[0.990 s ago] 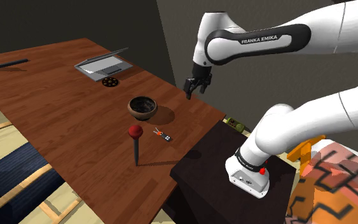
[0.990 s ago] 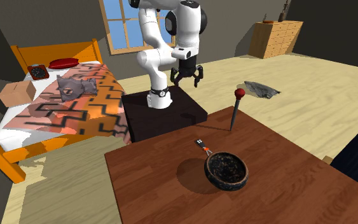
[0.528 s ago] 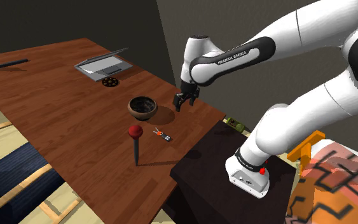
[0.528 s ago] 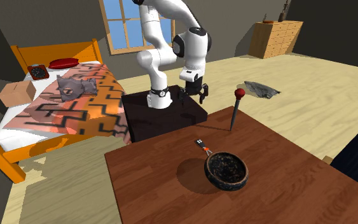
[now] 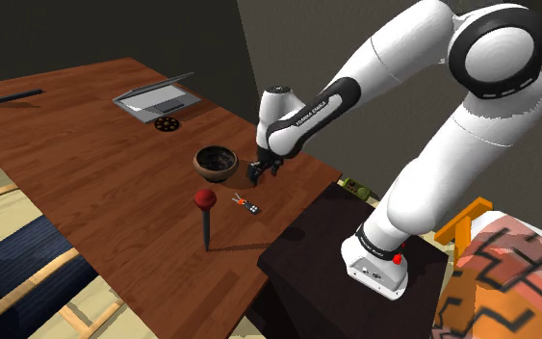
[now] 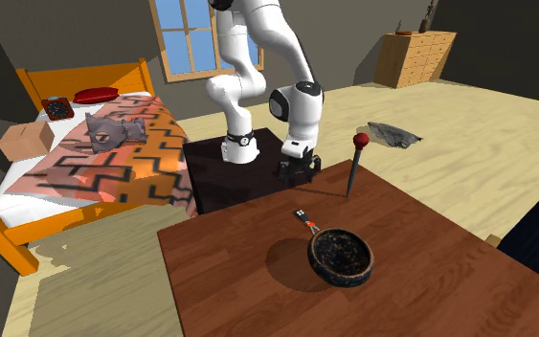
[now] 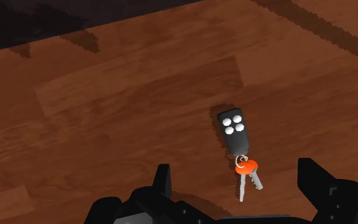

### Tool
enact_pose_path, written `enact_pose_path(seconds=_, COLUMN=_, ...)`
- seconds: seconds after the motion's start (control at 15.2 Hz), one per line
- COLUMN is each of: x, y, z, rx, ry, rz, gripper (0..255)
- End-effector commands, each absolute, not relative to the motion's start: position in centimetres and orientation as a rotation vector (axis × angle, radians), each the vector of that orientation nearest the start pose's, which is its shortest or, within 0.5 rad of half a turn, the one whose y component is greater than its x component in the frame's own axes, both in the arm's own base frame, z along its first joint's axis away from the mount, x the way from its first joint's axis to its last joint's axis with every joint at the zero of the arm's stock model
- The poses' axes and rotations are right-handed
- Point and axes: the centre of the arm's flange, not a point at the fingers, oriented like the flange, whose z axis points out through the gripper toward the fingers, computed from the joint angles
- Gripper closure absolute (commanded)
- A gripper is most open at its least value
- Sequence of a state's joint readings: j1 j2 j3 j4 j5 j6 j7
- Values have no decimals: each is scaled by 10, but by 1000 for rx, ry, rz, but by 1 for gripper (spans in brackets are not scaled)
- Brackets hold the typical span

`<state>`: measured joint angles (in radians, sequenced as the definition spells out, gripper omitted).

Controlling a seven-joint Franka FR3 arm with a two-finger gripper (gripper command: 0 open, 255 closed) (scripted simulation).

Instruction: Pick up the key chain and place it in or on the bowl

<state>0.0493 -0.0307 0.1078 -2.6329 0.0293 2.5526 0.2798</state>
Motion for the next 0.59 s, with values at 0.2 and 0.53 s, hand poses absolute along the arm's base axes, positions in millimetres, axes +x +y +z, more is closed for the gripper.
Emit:
enact_pose_path(seconds=0.2, x=439, y=81, z=188, rx=-3134, ry=221, rz=74, gripper=0)
enact_pose_path(seconds=0.53, x=456, y=93, z=134, rx=-3138, ry=213, rz=71, gripper=0)
